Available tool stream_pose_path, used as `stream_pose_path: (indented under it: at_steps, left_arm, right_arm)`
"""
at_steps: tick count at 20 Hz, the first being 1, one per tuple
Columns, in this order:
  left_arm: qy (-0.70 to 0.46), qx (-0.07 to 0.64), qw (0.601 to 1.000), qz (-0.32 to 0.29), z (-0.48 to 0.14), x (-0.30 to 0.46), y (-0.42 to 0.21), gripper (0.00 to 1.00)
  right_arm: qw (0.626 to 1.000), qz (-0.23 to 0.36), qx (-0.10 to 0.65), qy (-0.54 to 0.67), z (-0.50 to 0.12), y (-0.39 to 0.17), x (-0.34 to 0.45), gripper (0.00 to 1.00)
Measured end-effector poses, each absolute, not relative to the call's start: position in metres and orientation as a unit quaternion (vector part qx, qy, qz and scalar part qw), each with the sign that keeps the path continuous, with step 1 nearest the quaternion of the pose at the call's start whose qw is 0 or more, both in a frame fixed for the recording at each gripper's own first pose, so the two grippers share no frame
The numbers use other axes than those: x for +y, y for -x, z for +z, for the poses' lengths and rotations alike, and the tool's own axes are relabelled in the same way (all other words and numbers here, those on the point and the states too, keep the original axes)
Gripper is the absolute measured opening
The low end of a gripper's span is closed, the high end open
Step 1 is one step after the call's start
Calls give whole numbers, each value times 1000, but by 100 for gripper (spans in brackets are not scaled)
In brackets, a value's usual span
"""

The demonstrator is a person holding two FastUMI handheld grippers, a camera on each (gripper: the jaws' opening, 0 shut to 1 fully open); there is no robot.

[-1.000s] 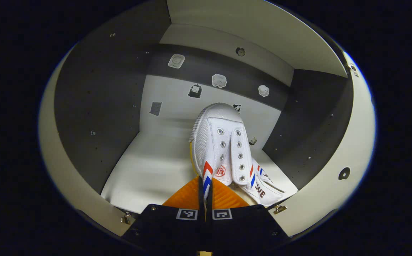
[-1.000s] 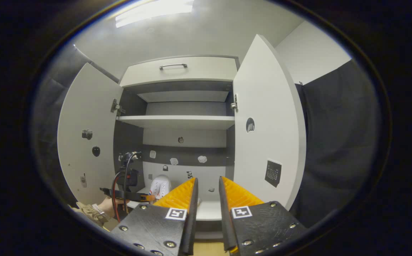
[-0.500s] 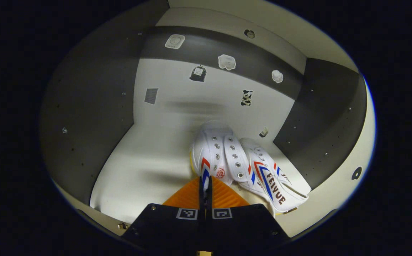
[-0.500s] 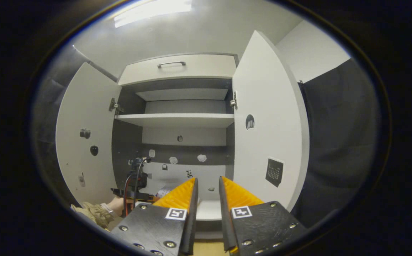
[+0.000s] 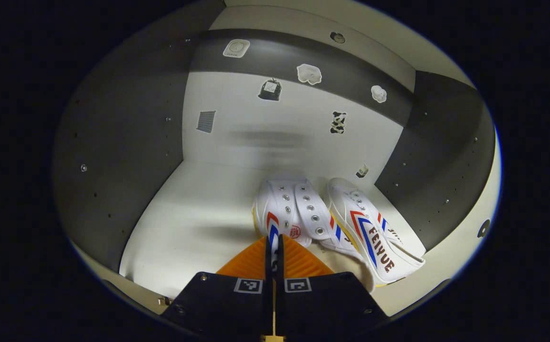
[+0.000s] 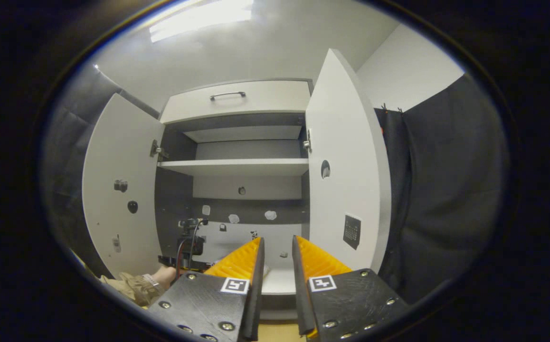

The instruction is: Grab one shoe with the right hand and put it into the shoe cabinet, grab the other shoe with the left hand and put it into the shoe cabinet; then close the right door with the right hand and the left door with the left hand.

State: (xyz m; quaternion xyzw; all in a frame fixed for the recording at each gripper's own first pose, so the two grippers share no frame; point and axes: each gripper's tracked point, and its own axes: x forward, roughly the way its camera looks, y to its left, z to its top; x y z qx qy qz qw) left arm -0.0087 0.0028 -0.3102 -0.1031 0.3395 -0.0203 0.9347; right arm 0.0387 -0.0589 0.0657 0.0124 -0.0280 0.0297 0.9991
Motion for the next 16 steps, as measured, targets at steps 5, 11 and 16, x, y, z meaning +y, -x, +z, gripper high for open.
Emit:
stream_pose_path:
  at_steps: [5, 11, 16]
  left_arm:
    - [85, 318, 944, -18, -295, 5, 9, 28]
    - [64, 263, 963, -9, -244, 2, 31, 58]
    - [63, 178, 982, -24, -163, -18, 68, 64]
  right_arm:
    - [998, 16, -46, -26, 76, -10, -84, 31]
    - [997, -41, -56, -24, 77, 15, -143, 31]
    - [996, -80, -39, -10, 60, 15, -193, 35]
